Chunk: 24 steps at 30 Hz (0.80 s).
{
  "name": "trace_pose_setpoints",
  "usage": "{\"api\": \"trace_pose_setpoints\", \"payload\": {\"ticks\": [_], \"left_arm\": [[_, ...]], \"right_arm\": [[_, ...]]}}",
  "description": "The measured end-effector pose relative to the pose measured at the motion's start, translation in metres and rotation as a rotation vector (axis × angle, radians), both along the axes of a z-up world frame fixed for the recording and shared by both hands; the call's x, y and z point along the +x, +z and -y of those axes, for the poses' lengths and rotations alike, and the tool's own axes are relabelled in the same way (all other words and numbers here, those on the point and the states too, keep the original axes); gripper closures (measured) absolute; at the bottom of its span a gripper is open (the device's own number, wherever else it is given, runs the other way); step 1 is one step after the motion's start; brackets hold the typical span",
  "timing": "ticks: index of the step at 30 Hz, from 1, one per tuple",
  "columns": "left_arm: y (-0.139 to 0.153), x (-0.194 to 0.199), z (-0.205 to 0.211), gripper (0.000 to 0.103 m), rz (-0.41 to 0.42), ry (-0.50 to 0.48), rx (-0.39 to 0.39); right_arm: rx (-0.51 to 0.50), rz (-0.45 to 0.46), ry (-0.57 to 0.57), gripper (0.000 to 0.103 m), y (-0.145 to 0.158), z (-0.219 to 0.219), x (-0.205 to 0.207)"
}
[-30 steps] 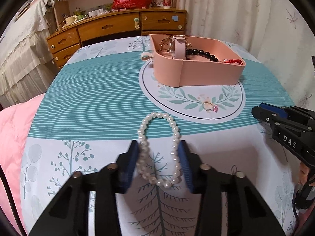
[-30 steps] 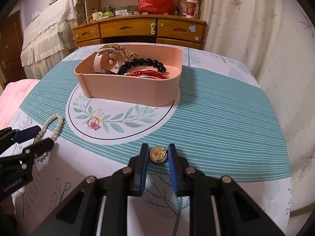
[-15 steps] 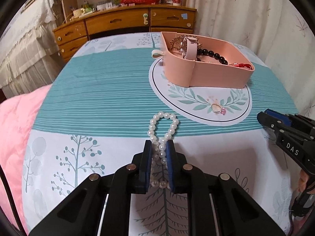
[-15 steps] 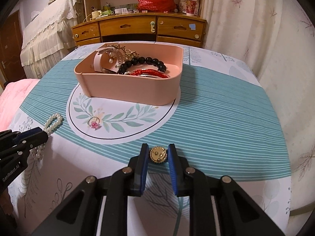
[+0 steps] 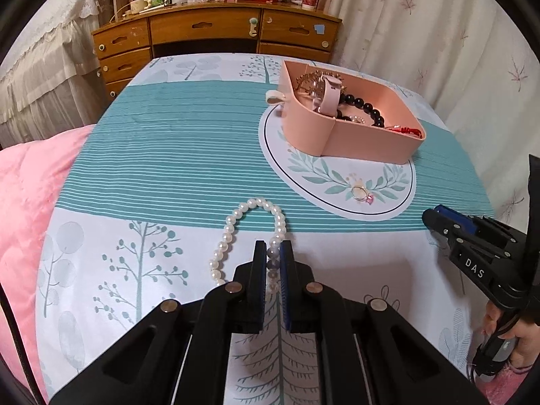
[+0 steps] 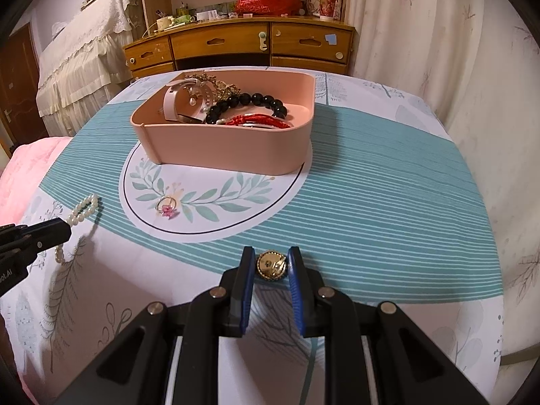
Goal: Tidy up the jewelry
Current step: 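Carry the pearl bracelet and gold charm into the pink tray and open both grippers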
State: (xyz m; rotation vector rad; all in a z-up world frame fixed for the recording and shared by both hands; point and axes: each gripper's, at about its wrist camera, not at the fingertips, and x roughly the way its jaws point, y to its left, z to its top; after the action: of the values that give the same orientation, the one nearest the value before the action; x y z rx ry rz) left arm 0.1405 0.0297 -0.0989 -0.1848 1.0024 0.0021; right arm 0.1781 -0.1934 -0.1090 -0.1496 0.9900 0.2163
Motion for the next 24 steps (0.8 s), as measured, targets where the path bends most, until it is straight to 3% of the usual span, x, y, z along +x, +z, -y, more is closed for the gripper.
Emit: {"api": "trace_pose_setpoints", "payload": {"ticks": [6, 11, 15, 24], "left_arm": [[0.023, -0.007, -0.002, 0.098, 0.038, -0.01, 0.021], [0.06, -0.014, 0.0, 0.098, 0.113, -0.069, 0.018], [0.094, -0.015, 0.003, 0.098, 0.176, -0.133, -0.014], [0.141, 0.008, 0.023, 0.098, 0.273, -0.216, 0.003]], "right_arm": [[0.012, 0.003, 0.004, 0.083, 0.008, -0.001, -0.004], [0.034, 0.026, 0.018, 0.083, 0.028, -0.001, -0.005], [0.025, 0.087, 0.025, 0.083, 0.053, -0.003, -0.005], [0.026, 0.213, 0.058, 0.083, 0.107, -0.006, 0.013]]}}
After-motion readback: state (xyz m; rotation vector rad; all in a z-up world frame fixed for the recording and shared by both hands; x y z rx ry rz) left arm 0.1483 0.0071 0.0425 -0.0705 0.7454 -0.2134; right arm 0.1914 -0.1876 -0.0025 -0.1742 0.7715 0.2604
